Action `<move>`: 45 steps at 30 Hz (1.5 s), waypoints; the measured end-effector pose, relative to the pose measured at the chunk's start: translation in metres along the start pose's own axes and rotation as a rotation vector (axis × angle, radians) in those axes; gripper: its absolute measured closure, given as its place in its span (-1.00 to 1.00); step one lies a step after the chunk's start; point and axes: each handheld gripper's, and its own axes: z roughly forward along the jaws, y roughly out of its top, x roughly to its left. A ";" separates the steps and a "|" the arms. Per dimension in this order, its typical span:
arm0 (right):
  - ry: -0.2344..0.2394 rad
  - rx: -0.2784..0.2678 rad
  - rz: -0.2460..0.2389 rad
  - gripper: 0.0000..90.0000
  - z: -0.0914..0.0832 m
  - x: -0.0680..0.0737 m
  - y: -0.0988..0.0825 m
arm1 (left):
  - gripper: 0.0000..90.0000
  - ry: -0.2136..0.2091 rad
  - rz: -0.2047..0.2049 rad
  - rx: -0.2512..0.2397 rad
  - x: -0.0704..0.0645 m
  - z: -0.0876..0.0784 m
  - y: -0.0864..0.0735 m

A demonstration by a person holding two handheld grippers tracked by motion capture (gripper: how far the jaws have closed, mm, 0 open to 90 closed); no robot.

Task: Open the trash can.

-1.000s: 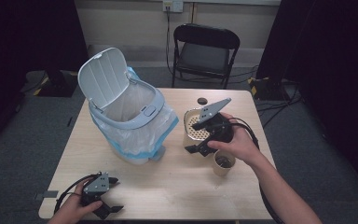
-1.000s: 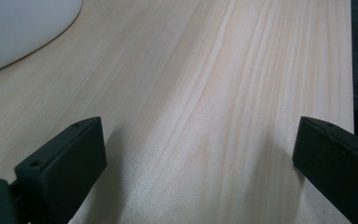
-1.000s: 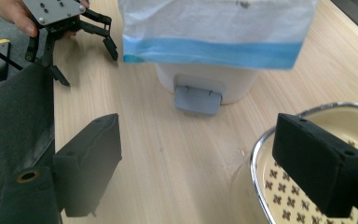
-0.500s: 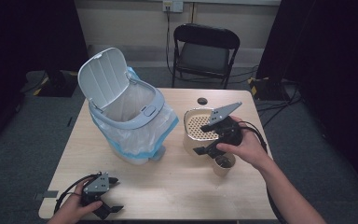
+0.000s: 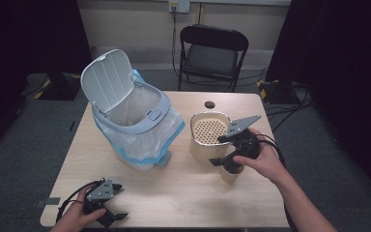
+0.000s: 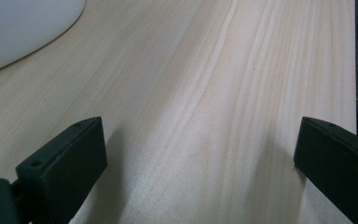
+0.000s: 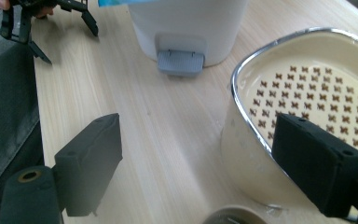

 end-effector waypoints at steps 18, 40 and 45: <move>-0.038 -0.003 0.037 -0.67 -0.012 -0.005 -0.036 | -0.96 0.000 -0.001 0.000 0.000 0.000 0.000; -0.047 -0.004 0.098 -0.68 -0.020 -0.008 -0.083 | -0.96 0.001 -0.002 0.000 0.000 0.000 0.000; -0.043 -0.012 0.112 -0.68 -0.021 -0.008 -0.093 | -0.96 0.002 -0.003 0.000 0.000 0.000 0.000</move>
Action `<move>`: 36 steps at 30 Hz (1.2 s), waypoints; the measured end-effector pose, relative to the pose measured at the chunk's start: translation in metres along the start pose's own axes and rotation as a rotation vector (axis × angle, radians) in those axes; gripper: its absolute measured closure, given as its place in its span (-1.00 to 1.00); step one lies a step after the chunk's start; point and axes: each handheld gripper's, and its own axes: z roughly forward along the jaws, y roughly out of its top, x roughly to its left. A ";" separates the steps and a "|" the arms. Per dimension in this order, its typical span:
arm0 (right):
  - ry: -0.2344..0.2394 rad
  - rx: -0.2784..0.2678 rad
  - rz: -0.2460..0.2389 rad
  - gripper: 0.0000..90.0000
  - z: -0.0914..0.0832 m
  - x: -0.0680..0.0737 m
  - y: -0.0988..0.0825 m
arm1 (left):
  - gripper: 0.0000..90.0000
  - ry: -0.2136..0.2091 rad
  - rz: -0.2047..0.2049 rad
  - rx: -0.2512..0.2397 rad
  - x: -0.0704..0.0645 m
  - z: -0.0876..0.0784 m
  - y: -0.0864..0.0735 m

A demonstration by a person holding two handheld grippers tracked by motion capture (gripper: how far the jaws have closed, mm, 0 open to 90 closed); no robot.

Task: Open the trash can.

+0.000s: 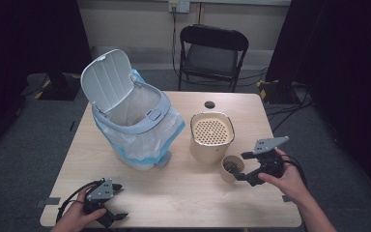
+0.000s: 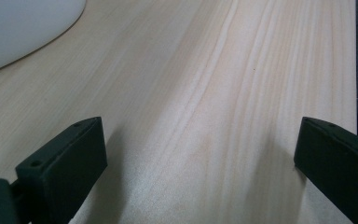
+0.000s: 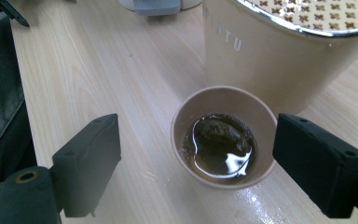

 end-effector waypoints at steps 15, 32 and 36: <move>-0.023 -0.014 0.049 -0.68 -0.003 -0.007 -0.031 | -0.97 0.000 -0.001 0.000 0.000 0.000 0.000; -0.052 -0.016 0.073 -0.67 0.025 -0.011 -0.055 | -0.97 0.004 -0.003 0.000 0.000 0.000 0.000; -0.057 -0.027 0.076 -0.67 0.033 -0.013 -0.057 | -0.97 0.004 -0.003 0.000 0.000 0.000 0.000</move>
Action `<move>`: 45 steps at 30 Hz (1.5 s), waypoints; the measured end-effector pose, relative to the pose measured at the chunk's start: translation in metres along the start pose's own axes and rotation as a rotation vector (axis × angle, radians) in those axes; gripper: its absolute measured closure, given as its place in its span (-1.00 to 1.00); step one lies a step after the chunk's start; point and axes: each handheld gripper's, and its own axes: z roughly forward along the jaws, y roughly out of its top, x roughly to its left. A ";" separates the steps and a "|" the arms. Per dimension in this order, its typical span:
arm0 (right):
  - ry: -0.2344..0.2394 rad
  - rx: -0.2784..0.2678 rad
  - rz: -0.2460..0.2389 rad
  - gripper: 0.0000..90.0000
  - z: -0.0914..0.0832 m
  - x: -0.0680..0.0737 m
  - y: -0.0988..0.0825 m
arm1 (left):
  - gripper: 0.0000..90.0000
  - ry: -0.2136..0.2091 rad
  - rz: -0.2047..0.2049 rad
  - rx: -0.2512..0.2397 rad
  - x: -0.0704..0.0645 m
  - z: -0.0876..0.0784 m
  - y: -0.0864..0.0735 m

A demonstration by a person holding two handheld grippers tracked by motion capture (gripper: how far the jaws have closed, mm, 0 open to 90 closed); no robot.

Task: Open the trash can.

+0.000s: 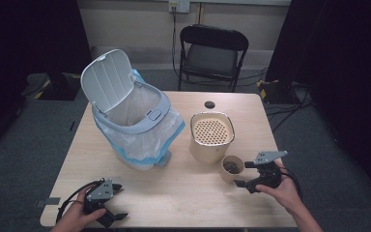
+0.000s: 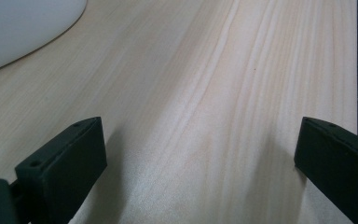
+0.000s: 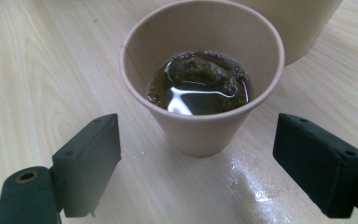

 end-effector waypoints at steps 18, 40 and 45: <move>0.021 -0.027 0.001 -0.62 0.024 0.000 0.004 | -0.97 0.000 0.000 0.000 0.000 0.000 0.000; 0.014 -0.087 0.007 -0.46 0.033 -0.002 0.005 | -0.98 -0.007 0.000 0.002 0.000 0.000 0.000; 0.008 -0.089 0.007 -0.46 0.036 -0.001 0.005 | -0.98 -0.007 0.000 0.002 0.000 0.000 0.000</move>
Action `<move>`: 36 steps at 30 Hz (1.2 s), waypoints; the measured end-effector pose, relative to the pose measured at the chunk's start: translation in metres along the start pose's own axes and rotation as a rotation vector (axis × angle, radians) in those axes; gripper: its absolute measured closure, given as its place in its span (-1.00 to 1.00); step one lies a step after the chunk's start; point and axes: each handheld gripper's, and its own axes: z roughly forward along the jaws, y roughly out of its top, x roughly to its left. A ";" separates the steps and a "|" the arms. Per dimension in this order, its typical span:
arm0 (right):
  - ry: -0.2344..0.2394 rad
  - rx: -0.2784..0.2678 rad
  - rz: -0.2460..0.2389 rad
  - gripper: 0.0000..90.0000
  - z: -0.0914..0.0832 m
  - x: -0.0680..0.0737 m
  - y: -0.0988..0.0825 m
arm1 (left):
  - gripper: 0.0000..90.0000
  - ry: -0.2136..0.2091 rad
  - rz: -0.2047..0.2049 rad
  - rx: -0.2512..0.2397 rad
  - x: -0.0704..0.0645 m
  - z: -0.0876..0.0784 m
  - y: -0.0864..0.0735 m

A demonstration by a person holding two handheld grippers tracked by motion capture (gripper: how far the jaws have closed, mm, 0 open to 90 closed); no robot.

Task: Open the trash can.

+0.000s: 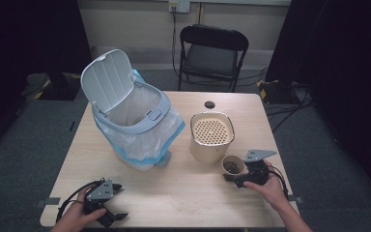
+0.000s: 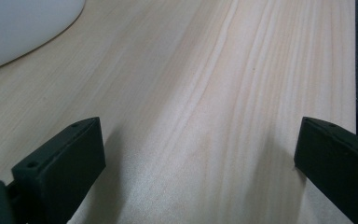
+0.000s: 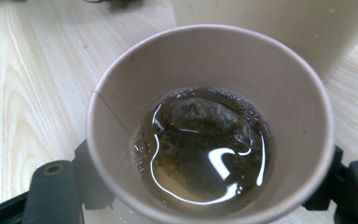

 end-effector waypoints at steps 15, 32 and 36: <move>-0.007 0.019 -0.026 -0.40 -0.003 0.000 0.002 | -0.98 0.000 0.000 0.000 0.000 0.000 0.000; -0.081 0.030 -0.022 -0.38 -0.027 -0.023 0.009 | -0.98 -0.002 0.001 0.004 0.000 0.000 0.000; -0.088 0.037 -0.031 -0.37 -0.030 -0.026 0.015 | -0.98 -0.001 0.000 0.000 0.000 0.000 0.000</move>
